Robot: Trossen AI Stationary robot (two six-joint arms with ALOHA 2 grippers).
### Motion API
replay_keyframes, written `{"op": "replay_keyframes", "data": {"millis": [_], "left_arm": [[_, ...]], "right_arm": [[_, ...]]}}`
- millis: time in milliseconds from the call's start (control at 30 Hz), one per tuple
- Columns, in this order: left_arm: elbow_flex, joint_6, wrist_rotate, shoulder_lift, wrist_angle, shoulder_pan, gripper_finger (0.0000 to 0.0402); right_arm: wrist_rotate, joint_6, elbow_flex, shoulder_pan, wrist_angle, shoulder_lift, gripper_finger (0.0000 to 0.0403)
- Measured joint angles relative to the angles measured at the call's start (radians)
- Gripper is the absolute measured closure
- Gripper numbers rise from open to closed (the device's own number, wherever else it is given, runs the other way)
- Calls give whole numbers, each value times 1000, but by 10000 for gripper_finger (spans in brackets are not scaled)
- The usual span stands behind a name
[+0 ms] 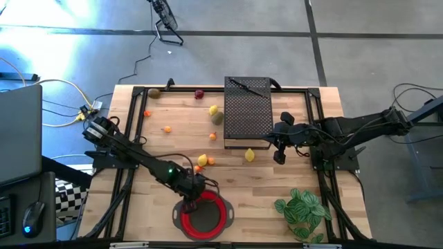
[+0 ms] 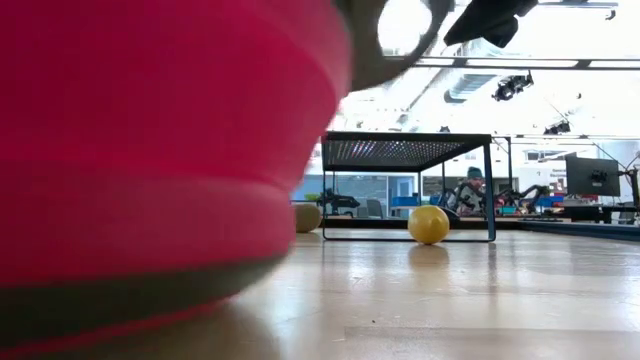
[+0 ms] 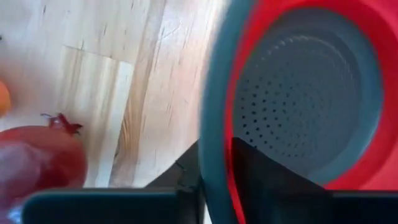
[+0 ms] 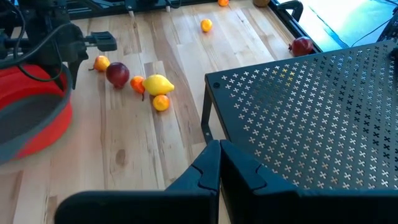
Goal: Pick & Place Fruit
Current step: Put the red strainer bowl on the shelf
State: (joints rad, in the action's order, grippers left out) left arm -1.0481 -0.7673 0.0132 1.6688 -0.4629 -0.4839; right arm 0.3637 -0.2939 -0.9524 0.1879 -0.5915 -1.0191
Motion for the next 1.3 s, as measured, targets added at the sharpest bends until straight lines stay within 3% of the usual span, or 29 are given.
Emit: {"op": "replay_keyframes", "data": {"millis": [167, 500, 700, 1033, 1300], "left_arm": [[-4, -3, 24, -4, 13, 0, 392], [-78, 90, 36, -16, -26, 9, 396], [-187, 184, 51, -66, -165, 51, 397], [-355, 345, 48, -167, -415, 169, 397], [-397, 412, 45, -265, -516, 273, 398]], "right_arm": [[0, 2, 0, 0, 0, 0, 401], [-4, 1, 0, 0, -1, 0, 401], [-82, -41, 0, 5, -14, 8, 401], [-86, -80, 1, 68, -48, 41, 401], [-87, -89, 1, 101, -49, 51, 401]]}}
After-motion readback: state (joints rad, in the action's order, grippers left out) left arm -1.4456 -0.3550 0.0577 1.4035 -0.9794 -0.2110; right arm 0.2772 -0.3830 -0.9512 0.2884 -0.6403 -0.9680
